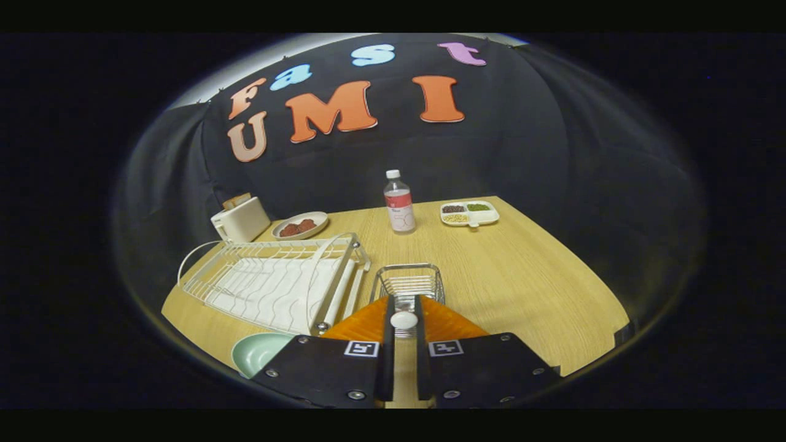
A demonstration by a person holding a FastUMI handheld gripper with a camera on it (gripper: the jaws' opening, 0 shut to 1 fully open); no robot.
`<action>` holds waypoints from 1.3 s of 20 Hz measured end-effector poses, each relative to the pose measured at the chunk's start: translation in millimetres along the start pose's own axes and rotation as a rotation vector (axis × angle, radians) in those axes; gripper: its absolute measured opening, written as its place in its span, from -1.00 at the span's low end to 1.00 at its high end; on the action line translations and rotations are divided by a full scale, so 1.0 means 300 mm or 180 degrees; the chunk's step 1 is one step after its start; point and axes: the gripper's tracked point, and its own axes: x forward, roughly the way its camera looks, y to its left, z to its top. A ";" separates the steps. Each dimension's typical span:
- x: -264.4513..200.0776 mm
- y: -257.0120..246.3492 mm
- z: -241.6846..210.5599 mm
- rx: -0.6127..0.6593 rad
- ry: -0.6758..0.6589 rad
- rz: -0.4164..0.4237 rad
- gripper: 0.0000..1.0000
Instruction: Take the plate from the dish rack, then take the spoon from the basket and place it into the plate.
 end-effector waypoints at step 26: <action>-0.292 0.333 0.156 0.0103 0.0016 0.1071 -0.75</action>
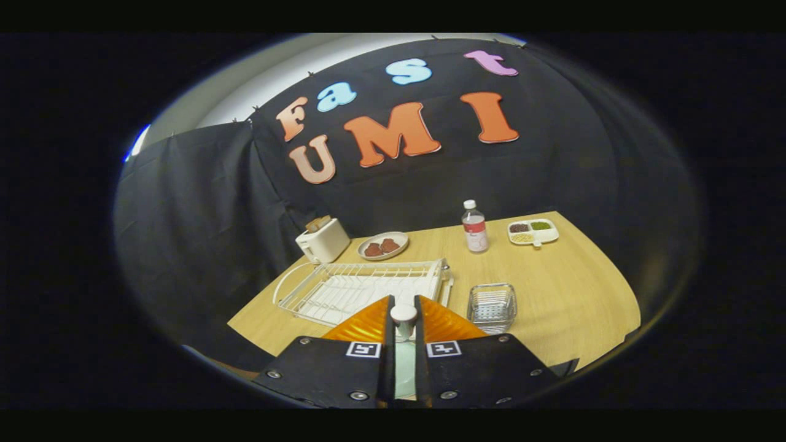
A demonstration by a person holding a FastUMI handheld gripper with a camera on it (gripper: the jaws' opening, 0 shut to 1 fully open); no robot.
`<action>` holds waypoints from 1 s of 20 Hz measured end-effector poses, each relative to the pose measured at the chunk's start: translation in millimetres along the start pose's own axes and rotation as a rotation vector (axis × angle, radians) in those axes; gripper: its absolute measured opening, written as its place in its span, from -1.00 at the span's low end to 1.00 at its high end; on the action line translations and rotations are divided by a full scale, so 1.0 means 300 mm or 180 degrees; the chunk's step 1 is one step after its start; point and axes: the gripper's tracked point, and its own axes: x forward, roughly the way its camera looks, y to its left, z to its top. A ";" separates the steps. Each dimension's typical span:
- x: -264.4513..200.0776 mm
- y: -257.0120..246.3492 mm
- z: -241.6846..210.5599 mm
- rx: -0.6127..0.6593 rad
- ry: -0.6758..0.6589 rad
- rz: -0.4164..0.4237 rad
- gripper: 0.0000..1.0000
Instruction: Take the plate from the dish rack, then take the spoon from the basket and place it into the plate.
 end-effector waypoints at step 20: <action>0.136 0.212 -0.367 -0.0550 0.0764 0.0720 -0.73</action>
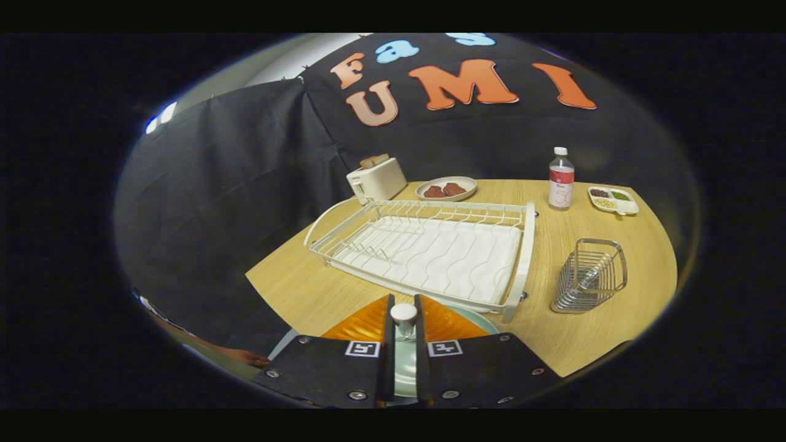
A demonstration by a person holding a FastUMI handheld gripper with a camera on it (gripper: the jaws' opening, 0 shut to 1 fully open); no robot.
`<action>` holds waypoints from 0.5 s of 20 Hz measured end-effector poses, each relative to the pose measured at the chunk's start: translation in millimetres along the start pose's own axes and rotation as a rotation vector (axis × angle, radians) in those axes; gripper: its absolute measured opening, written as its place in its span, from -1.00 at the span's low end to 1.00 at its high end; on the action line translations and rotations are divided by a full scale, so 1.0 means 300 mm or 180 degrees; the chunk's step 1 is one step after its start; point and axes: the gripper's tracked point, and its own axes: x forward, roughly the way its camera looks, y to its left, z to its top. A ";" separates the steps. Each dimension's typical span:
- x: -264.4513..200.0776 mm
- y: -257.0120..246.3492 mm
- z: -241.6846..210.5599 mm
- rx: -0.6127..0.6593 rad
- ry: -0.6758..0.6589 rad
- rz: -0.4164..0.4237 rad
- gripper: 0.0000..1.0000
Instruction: Take the plate from the dish rack, then take the spoon from the basket and place it into the plate.
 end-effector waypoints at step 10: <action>-0.045 -0.088 -0.172 0.0696 0.0345 -0.0092 -0.62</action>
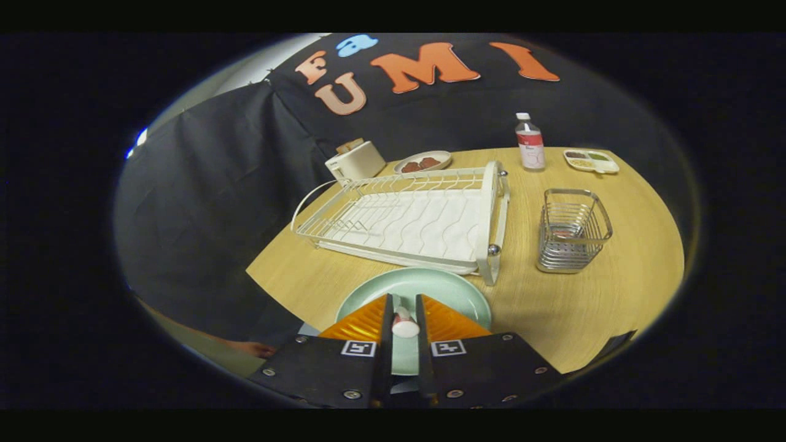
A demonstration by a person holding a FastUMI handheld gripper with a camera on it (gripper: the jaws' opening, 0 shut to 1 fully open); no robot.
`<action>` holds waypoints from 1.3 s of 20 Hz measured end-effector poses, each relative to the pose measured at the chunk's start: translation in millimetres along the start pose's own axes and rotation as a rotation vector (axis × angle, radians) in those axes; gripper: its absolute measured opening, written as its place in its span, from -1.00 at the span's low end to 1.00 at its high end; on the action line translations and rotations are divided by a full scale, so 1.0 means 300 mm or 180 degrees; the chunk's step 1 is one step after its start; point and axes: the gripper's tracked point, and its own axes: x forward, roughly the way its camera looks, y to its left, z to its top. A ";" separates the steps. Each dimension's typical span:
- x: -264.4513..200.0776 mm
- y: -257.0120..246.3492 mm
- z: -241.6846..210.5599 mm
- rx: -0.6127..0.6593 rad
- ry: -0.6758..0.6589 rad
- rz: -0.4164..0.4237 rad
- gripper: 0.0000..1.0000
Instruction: Take the plate from the dish rack, then take the spoon from the basket and place it into the plate.
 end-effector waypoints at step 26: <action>-0.179 -0.117 0.378 -0.0217 -0.0897 -0.0866 0.71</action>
